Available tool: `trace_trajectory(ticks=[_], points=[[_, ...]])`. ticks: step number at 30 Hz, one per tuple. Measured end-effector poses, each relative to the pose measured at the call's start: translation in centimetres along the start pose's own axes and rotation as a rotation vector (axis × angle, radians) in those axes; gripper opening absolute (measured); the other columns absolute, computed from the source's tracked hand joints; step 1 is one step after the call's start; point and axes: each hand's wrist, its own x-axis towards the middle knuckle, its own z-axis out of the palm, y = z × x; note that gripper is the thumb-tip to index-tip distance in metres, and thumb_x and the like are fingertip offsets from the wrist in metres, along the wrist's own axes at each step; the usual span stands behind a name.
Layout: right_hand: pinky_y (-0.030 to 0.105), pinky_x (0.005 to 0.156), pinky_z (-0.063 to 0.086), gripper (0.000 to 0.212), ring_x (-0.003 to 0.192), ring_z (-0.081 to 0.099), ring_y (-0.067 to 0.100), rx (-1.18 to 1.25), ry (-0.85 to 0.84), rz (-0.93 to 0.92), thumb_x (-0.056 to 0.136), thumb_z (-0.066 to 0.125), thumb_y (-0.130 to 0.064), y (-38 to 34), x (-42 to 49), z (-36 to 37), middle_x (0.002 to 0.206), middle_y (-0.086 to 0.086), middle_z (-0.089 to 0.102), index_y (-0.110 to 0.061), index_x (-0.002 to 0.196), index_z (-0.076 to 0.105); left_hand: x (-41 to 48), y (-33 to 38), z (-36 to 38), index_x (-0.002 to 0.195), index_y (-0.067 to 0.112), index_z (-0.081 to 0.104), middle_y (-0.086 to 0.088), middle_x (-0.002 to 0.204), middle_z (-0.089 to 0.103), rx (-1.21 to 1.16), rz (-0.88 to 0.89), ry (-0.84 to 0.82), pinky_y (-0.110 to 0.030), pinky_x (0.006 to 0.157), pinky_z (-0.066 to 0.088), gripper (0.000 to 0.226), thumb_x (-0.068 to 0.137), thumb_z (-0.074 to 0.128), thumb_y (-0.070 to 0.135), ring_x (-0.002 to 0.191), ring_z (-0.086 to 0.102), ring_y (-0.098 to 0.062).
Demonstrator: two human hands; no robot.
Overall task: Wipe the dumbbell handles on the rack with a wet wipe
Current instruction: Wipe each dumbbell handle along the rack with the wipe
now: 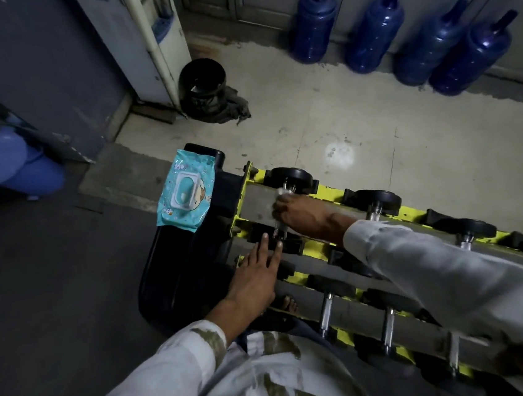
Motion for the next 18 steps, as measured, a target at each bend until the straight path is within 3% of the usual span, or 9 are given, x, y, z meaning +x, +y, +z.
trace_trajectory(ticks=[2,7,11,14,18], points=[[0.041,0.081,0.058,0.011,0.097,0.067,0.032,-0.003,-0.093,-0.123,0.088,0.067,-0.006,-0.5,0.7,-0.8,0.1,0.012,0.071,-0.006,0.098,0.073,-0.1,0.6,0.0,0.163,0.016,-0.015,-0.025,0.166,-0.024,-0.027,-0.049,-0.023,-0.044,0.126,0.021,0.102,0.095,0.061,0.014,0.157,0.005,-0.04],[0.041,0.087,0.052,0.017,0.104,0.057,0.03,-0.048,-0.138,-0.013,0.097,0.056,-0.014,-0.7,2.0,-1.4,0.106,0.01,0.068,-0.008,0.105,0.069,0.4,0.9,0.4,0.163,0.017,-0.013,-0.028,0.166,-0.019,-0.014,-0.08,-0.044,-0.045,0.127,0.017,0.101,0.095,0.062,0.018,0.156,0.007,-0.042],[0.041,0.077,0.053,0.021,0.093,0.056,0.025,0.207,-0.048,-0.062,0.097,0.057,-0.029,-3.1,0.0,-1.4,0.1,0.006,0.066,-0.014,0.104,0.07,0.4,0.6,0.5,0.164,0.016,0.006,-0.029,0.168,-0.004,-0.037,-0.073,-0.021,-0.046,0.127,0.017,0.09,0.093,0.06,0.02,0.155,0.012,-0.042],[0.031,0.07,0.052,0.022,0.083,0.06,0.018,0.468,0.058,0.184,0.098,0.058,-0.035,-3.2,-2.1,0.0,0.1,0.0,0.059,-0.017,0.105,0.069,0.3,0.4,0.8,0.164,0.016,-0.003,-0.029,0.166,-0.019,-0.053,-0.066,-0.015,-0.047,0.127,0.016,0.097,0.093,0.062,0.022,0.157,0.007,-0.042],[0.027,0.062,0.046,0.01,0.073,0.064,0.019,0.888,0.236,0.686,0.09,0.072,-0.019,-4.5,-4.3,2.6,0.084,0.004,0.069,-0.011,0.087,0.066,0.3,0.3,0.6,0.163,0.019,-0.016,-0.027,0.166,-0.022,-0.058,-0.054,-0.035,-0.047,0.128,0.016,0.107,0.094,0.065,0.026,0.157,0.004,-0.04]])
